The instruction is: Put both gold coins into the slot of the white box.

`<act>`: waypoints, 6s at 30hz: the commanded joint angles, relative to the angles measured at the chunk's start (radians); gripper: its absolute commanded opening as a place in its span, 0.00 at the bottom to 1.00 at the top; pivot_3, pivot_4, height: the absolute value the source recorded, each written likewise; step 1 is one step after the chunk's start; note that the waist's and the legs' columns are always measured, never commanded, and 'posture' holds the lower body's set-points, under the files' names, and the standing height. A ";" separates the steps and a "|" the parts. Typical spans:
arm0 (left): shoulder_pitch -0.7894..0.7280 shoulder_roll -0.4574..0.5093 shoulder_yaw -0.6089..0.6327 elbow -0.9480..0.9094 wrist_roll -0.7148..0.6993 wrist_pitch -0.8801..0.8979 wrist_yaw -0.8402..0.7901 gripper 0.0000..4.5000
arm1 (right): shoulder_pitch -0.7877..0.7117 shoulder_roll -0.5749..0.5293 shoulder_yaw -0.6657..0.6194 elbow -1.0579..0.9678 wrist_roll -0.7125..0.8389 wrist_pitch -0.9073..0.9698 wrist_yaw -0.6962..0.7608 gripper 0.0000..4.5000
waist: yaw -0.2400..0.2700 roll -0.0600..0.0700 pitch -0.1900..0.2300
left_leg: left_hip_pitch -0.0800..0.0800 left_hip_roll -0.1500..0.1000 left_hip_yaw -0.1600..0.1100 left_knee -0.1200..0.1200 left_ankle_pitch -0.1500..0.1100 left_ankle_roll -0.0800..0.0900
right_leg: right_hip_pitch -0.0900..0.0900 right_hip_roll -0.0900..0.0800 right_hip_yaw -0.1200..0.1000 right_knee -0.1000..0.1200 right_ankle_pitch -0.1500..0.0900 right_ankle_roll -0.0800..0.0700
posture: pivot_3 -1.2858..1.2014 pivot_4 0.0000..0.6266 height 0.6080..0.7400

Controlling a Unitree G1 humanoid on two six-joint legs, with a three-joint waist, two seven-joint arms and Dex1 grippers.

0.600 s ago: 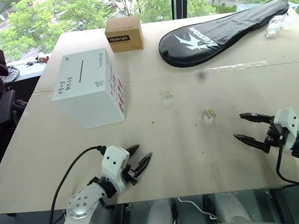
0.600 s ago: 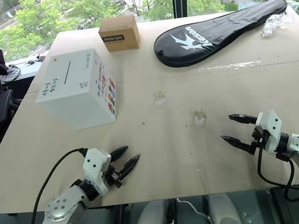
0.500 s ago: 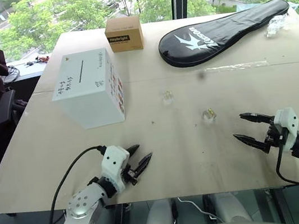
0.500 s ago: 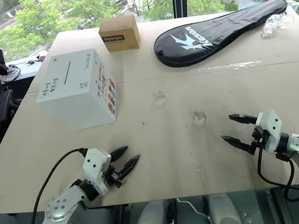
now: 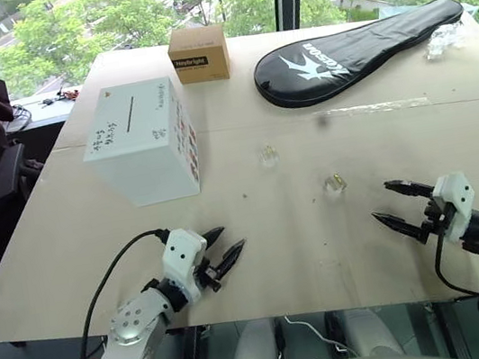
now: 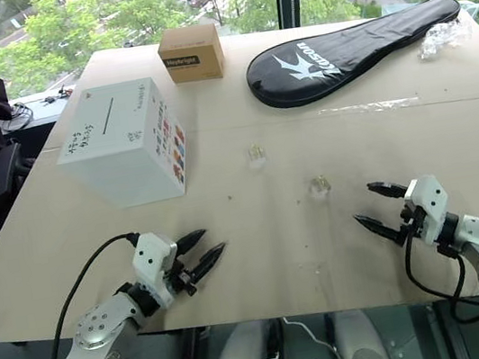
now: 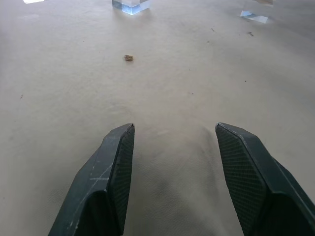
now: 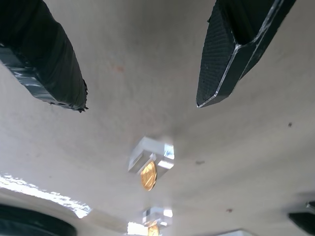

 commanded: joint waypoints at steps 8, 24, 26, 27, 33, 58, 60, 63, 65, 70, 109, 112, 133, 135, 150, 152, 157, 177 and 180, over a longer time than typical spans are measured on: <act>-0.054 0.095 0.046 -0.143 -0.199 0.050 -0.157 0.59 | -0.098 0.087 0.041 -0.215 0.011 0.246 -0.238 0.84 | 0.001 0.000 0.000 | -0.001 0.000 0.000 0.000 0.000 0.000 | 0.000 0.000 0.000 0.000 0.000 0.000 | 0.52 0.24 1.00; -0.137 0.155 0.033 -0.245 -0.270 0.148 -0.153 0.60 | -0.125 0.227 0.159 -0.262 -0.090 0.372 -0.447 0.58 | -0.001 0.000 0.000 | -0.001 0.000 0.000 0.000 0.000 0.000 | -0.001 0.001 0.000 0.000 0.000 0.000 | 0.52 0.24 1.00; -0.139 0.154 0.031 -0.243 -0.265 0.147 -0.152 0.60 | -0.126 0.228 0.166 -0.262 -0.092 0.376 -0.444 0.34 | -0.001 0.000 0.000 | -0.001 0.000 0.000 0.000 0.000 0.000 | -0.001 0.002 0.000 0.000 0.000 0.000 | 0.52 0.24 1.00; -0.140 0.154 0.031 -0.243 -0.263 0.148 -0.153 0.60 | -0.126 0.229 0.169 -0.263 -0.093 0.380 -0.442 0.22 | -0.001 0.000 0.000 | -0.001 0.000 0.000 0.000 0.000 0.000 | -0.001 0.002 0.000 0.000 0.000 0.000 | 0.52 0.24 1.00; -0.142 0.152 0.025 -0.244 -0.248 0.155 -0.142 0.60 | -0.130 0.222 0.168 -0.258 -0.095 0.389 -0.435 0.01 | -0.001 0.000 0.000 | -0.001 0.000 0.000 0.000 0.000 0.000 | -0.001 0.002 0.000 0.000 0.000 0.000 | 0.52 0.24 1.00; -0.469 -0.362 0.129 -0.137 -1.105 0.398 0.393 0.60 | -0.460 0.486 -0.005 -0.489 0.854 0.887 -0.829 0.01 | -0.004 -0.002 0.000 | -0.003 -0.001 -0.003 0.001 0.000 0.000 | -0.001 0.003 -0.001 0.002 0.002 0.004 | 0.52 0.24 1.00; -0.472 -0.373 0.123 -0.136 -1.132 0.398 0.408 0.60 | -0.462 0.489 0.004 -0.491 0.890 0.881 -0.854 0.01 | -0.007 -0.002 0.000 | -0.003 -0.001 -0.002 0.001 0.000 0.000 | -0.001 0.004 -0.001 0.002 0.002 0.004 | 0.52 0.24 1.00; -0.469 -0.381 0.116 -0.137 -1.161 0.394 0.424 0.60 | -0.471 0.496 0.011 -0.494 0.947 0.863 -0.887 0.01 | -0.012 -0.002 0.000 | -0.003 -0.001 -0.002 0.001 0.000 0.000 | -0.001 0.007 -0.001 0.002 0.002 0.004 | 0.52 0.24 1.00; -0.465 -0.379 0.106 -0.140 -1.178 0.399 0.422 0.60 | -0.478 0.501 0.016 -0.495 0.990 0.853 -0.900 0.01 | -0.018 -0.002 0.000 | -0.003 -0.001 -0.002 0.001 0.000 0.000 | -0.001 0.008 0.000 0.002 0.002 0.004 | 0.52 0.24 1.00; -0.463 -0.374 0.076 -0.143 -1.194 0.405 0.424 0.60 | -0.480 0.472 0.038 -0.498 1.042 0.844 -0.898 0.01 | -0.025 -0.002 0.000 | -0.003 -0.001 -0.002 0.001 0.000 0.000 | -0.001 0.009 0.000 0.002 0.002 0.004 | 0.52 0.24 1.00; -0.773 0.091 0.191 -0.050 -0.510 0.318 0.655 0.00 | -0.508 0.071 0.088 -0.405 0.521 0.506 -0.413 0.59 | -0.028 -0.005 0.003 | -0.003 -0.001 -0.001 -0.001 0.000 0.000 | -0.002 0.011 0.002 -0.001 0.002 0.004 | 0.52 0.24 1.00; -0.791 0.185 0.190 -0.021 -0.365 0.367 0.702 0.00 | -0.529 0.042 0.116 -0.383 0.429 0.444 -0.299 0.59 | -0.026 -0.005 0.004 | -0.005 -0.001 -0.001 -0.003 0.000 0.000 | -0.005 0.010 0.002 -0.001 0.001 0.005 | 0.52 0.24 1.00; -0.784 0.171 0.247 -0.007 -0.186 0.722 0.735 0.00 | -0.595 0.066 0.080 -0.383 0.488 0.481 -0.129 0.59 | -0.002 -0.007 0.005 | -0.015 -0.002 -0.006 -0.001 0.003 -0.005 | -0.012 0.000 -0.004 -0.001 0.002 0.005 | 0.52 0.24 1.00; -0.789 0.169 0.246 -0.002 -0.176 0.729 0.727 0.00 | -0.594 0.068 0.078 -0.384 0.486 0.481 -0.132 0.59 | -0.002 -0.007 0.005 | -0.015 -0.002 -0.005 -0.001 0.003 -0.005 | -0.012 0.000 -0.004 -0.001 0.002 0.005 | 0.52 0.24 1.00; -0.806 0.105 0.230 -0.024 -0.139 0.767 0.684 0.00 | -0.586 0.070 0.080 -0.391 0.468 0.476 -0.143 0.59 | 0.001 -0.007 0.004 | -0.015 -0.003 -0.006 0.000 0.003 -0.005 | -0.012 -0.001 -0.005 0.000 0.002 0.005 | 0.52 0.24 1.00; -0.807 0.094 0.240 -0.030 -0.136 0.783 0.689 0.00 | -0.585 0.069 0.079 -0.391 0.467 0.476 -0.142 0.59 | 0.000 -0.007 0.004 | -0.015 -0.003 -0.006 0.000 0.003 -0.005 | -0.012 -0.001 -0.005 0.001 0.002 0.005 | 0.52 0.24 1.00; -0.804 0.082 0.250 -0.036 -0.119 0.808 0.691 0.00 | -0.583 0.068 0.079 -0.389 0.466 0.477 -0.140 0.59 | 0.000 -0.007 0.004 | -0.014 -0.004 -0.006 0.000 0.003 -0.005 | -0.012 -0.001 -0.005 0.002 0.002 0.005 | 0.52 0.24 1.00; -0.817 0.035 0.272 -0.032 -0.047 0.839 0.688 0.30 | -0.583 0.075 0.081 -0.383 0.448 0.474 -0.137 0.61 | 0.000 -0.007 0.004 | -0.013 -0.004 -0.006 0.003 0.003 -0.005 | -0.011 -0.001 -0.005 0.005 0.002 0.005 | 0.52 0.24 1.00; -0.826 0.035 0.278 -0.022 -0.029 0.785 0.677 0.62 | -0.581 0.075 0.083 -0.379 0.439 0.473 -0.142 0.61 | 0.002 -0.007 0.004 | -0.014 -0.004 -0.007 0.003 0.003 -0.005 | -0.011 -0.002 -0.005 0.004 0.002 0.005 | 0.52 0.24 1.00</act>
